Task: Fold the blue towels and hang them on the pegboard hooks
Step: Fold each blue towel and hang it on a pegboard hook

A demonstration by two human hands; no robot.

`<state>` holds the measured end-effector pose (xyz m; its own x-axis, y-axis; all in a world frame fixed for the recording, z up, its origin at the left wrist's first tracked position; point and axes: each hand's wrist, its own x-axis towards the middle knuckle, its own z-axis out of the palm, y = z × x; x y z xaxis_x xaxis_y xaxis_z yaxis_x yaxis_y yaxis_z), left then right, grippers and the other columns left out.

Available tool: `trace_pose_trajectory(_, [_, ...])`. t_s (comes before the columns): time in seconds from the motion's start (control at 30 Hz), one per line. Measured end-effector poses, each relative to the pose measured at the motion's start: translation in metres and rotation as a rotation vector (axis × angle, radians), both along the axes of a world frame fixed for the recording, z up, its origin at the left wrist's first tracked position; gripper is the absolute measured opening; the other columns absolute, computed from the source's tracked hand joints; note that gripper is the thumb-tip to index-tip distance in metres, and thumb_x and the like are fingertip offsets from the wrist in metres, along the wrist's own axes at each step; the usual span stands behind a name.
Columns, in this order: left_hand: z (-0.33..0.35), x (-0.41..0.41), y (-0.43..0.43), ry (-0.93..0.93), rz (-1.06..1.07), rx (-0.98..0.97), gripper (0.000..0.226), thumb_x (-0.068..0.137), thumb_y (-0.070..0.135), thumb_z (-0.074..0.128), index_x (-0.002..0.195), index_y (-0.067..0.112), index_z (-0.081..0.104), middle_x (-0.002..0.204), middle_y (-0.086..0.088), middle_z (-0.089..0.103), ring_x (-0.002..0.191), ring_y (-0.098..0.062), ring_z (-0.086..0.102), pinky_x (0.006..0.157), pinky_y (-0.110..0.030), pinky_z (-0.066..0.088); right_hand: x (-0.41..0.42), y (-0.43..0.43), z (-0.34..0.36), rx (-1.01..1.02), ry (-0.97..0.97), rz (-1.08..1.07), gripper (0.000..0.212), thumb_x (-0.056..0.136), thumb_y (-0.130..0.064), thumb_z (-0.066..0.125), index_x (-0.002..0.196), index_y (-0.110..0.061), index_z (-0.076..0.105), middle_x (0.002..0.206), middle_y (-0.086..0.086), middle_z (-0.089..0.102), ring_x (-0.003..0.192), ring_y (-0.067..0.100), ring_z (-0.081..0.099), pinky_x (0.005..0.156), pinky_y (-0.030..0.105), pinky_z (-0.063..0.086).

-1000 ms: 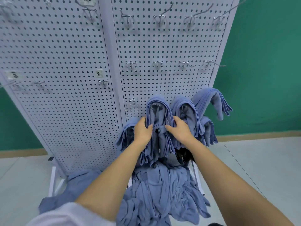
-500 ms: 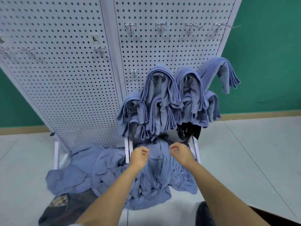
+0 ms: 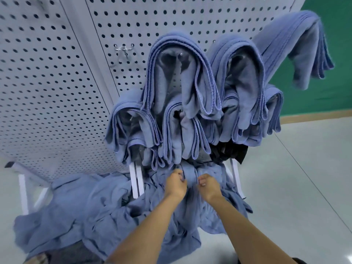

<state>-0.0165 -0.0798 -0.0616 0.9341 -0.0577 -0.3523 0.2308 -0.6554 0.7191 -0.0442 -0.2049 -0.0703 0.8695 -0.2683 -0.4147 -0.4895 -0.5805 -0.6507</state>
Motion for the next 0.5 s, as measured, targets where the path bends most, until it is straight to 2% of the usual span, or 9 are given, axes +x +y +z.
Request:
trace_pose_trajectory(0.07, [-0.009, 0.011, -0.008, 0.009, 0.056, -0.003, 0.008, 0.093, 0.009, 0.056, 0.098, 0.015, 0.054, 0.083, 0.001, 0.061, 0.085, -0.022, 0.058, 0.068, -0.026, 0.039, 0.012, -0.002, -0.008, 0.013, -0.006, -0.012, 0.026, 0.091, -0.012, 0.059, 0.115, -0.004, 0.059, 0.098, 0.008, 0.059, 0.096, 0.024, 0.058, 0.084, 0.027, 0.044])
trace_pose_trajectory(0.1, [-0.013, 0.015, -0.012, 0.013, 0.067, -0.018, 0.009, 0.092, 0.01, 0.058, 0.092, 0.017, 0.053, 0.089, -0.005, 0.064, 0.085, -0.022, 0.058, 0.068, -0.025, 0.039, 0.017, -0.002, -0.012, 0.022, 0.001, -0.011, 0.025, 0.09, -0.011, 0.059, 0.114, -0.004, 0.058, 0.094, 0.005, 0.056, 0.09, 0.021, 0.055, 0.078, 0.021, 0.043])
trace_pose_trajectory(0.17, [-0.018, 0.017, -0.017, 0.035, 0.074, -0.05, 0.01, 0.091, 0.011, 0.061, 0.09, 0.018, 0.053, 0.085, -0.004, 0.063, 0.084, -0.023, 0.059, 0.068, -0.026, 0.041, 0.024, 0.0, -0.019, 0.039, 0.034, 0.017, 0.015, 0.089, -0.004, 0.058, 0.104, -0.002, 0.058, 0.08, 0.006, 0.05, 0.081, 0.018, 0.045, 0.056, 0.011, 0.035])
trace_pose_trajectory(0.2, [-0.019, 0.017, -0.019, 0.048, 0.078, -0.058, 0.009, 0.09, 0.011, 0.061, 0.094, 0.016, 0.055, 0.083, -0.001, 0.059, 0.087, -0.024, 0.061, 0.067, -0.025, 0.041, 0.025, 0.002, -0.023, 0.046, 0.035, 0.019, 0.01, 0.088, 0.0, 0.056, 0.098, -0.002, 0.058, 0.073, 0.006, 0.047, 0.078, 0.018, 0.043, 0.05, 0.012, 0.032])
trace_pose_trajectory(0.27, [-0.021, 0.015, -0.02, 0.067, 0.119, -0.083, 0.015, 0.089, 0.005, 0.06, 0.084, 0.018, 0.054, 0.082, 0.0, 0.057, 0.091, -0.027, 0.063, 0.069, -0.025, 0.043, 0.024, 0.004, -0.027, 0.086, 0.017, -0.019, 0.006, 0.087, 0.0, 0.057, 0.089, -0.004, 0.055, 0.066, 0.004, 0.043, 0.073, 0.018, 0.041, 0.048, 0.015, 0.031])
trace_pose_trajectory(0.33, [-0.022, 0.01, -0.017, 0.096, 0.175, -0.113, 0.032, 0.087, -0.002, 0.055, 0.071, 0.024, 0.047, 0.073, 0.002, 0.055, 0.081, -0.026, 0.059, 0.071, -0.028, 0.046, 0.018, 0.006, -0.024, 0.139, -0.014, -0.038, 0.013, 0.088, -0.005, 0.061, 0.085, -0.007, 0.049, 0.063, -0.001, 0.039, 0.071, 0.016, 0.041, 0.051, 0.015, 0.032])
trace_pose_trajectory(0.43, [-0.009, -0.003, -0.004, 0.124, 0.212, -0.181, 0.034, 0.087, -0.007, 0.047, 0.075, 0.025, 0.044, 0.068, 0.002, 0.047, 0.068, -0.018, 0.049, 0.071, -0.034, 0.047, 0.004, 0.01, -0.01, 0.177, -0.032, 0.01, 0.016, 0.091, -0.01, 0.061, 0.085, -0.009, 0.046, 0.063, -0.002, 0.036, 0.062, 0.011, 0.037, 0.05, 0.012, 0.033])
trace_pose_trajectory(0.5, [0.006, -0.014, 0.008, 0.131, 0.16, -0.213, 0.027, 0.086, -0.007, 0.047, 0.086, 0.02, 0.047, 0.068, 0.001, 0.045, 0.064, -0.014, 0.046, 0.071, -0.037, 0.049, -0.008, 0.012, 0.006, 0.214, -0.043, 0.065, 0.016, 0.092, -0.011, 0.059, 0.086, -0.009, 0.045, 0.062, -0.002, 0.033, 0.058, 0.009, 0.032, 0.05, 0.015, 0.029])
